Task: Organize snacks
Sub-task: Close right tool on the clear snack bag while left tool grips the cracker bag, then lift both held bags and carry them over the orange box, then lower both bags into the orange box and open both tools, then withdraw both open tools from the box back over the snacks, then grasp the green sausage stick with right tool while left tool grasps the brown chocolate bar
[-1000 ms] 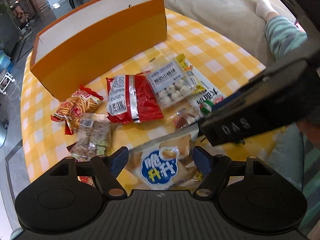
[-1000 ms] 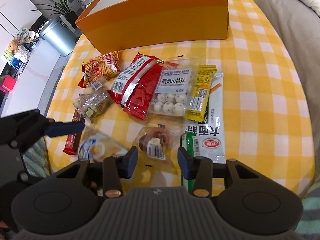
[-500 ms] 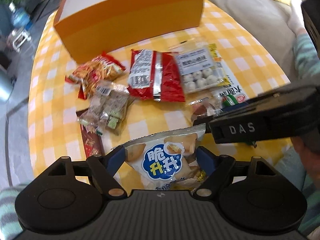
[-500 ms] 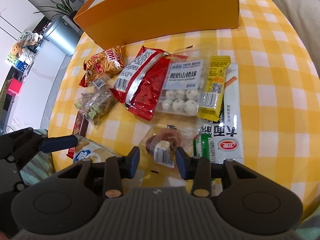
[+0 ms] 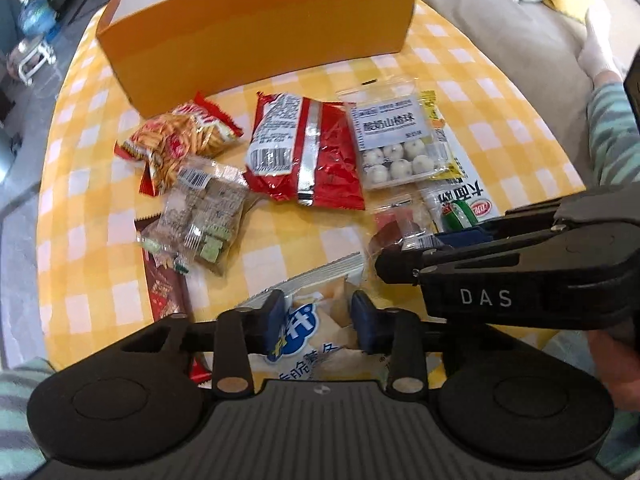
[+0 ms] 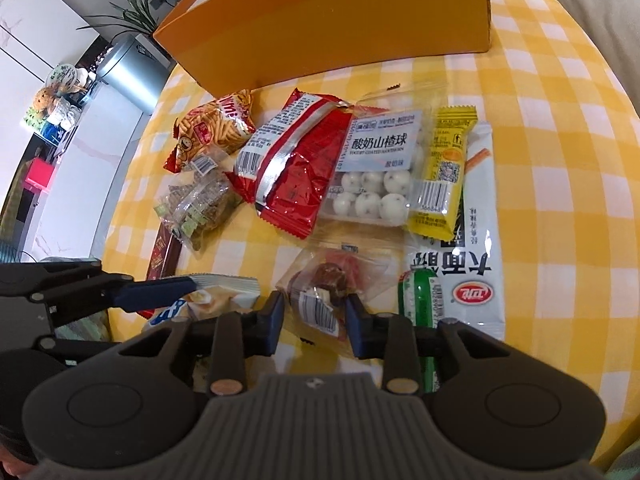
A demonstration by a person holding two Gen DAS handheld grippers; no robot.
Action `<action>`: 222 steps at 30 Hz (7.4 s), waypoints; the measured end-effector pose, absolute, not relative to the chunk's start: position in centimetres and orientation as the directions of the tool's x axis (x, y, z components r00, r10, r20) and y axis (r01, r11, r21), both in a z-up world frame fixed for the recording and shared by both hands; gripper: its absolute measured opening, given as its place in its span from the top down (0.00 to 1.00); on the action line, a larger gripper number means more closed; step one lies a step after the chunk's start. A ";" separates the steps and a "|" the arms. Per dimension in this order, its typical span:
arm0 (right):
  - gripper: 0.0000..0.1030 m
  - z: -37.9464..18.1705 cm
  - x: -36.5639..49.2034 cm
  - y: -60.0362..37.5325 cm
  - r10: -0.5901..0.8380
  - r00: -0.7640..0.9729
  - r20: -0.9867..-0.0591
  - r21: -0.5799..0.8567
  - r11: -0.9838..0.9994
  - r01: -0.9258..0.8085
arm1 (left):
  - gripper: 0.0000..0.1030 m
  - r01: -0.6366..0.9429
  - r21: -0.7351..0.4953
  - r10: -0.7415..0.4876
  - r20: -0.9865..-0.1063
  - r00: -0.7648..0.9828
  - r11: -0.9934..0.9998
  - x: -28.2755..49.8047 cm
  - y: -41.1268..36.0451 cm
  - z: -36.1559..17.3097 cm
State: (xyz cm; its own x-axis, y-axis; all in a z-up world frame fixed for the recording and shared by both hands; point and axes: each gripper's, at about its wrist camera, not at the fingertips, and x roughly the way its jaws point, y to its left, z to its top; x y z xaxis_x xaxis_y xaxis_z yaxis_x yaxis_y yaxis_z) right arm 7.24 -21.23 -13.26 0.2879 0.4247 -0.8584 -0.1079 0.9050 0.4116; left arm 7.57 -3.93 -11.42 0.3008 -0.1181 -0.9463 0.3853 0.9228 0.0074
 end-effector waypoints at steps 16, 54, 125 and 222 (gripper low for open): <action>0.72 -7.5 3.3 -24.3 0.323 0.456 -0.829 0.322 0.943 -0.083 | 0.76 0.327 -0.024 -0.141 -0.929 0.341 0.945 7.6 -3.0 -9.4; 0.71 3.0 19.3 -22.5 0.397 0.620 -0.676 0.295 0.918 -0.266 | 0.89 0.261 0.031 -0.171 -0.682 0.711 0.965 21.7 -0.7 5.5; 0.46 -4.6 30.7 -19.1 0.299 0.320 -0.899 0.266 0.953 -0.143 | 0.77 0.367 0.221 -0.037 -0.813 0.581 0.904 27.2 -2.1 -2.5; 0.80 -13.5 4.8 -23.1 0.218 0.299 -0.929 0.190 0.974 -0.120 | 0.72 0.092 0.104 0.066 -0.937 0.344 0.990 11.3 3.7 -13.6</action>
State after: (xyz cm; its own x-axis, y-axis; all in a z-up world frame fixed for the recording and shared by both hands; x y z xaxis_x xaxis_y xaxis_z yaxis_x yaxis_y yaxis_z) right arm 4.79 -23.13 -13.47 0.2989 0.2178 -0.9291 -0.1199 0.9745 0.1899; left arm 11.27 3.72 -13.57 0.3441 0.0659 -0.9366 0.0922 0.9903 0.1036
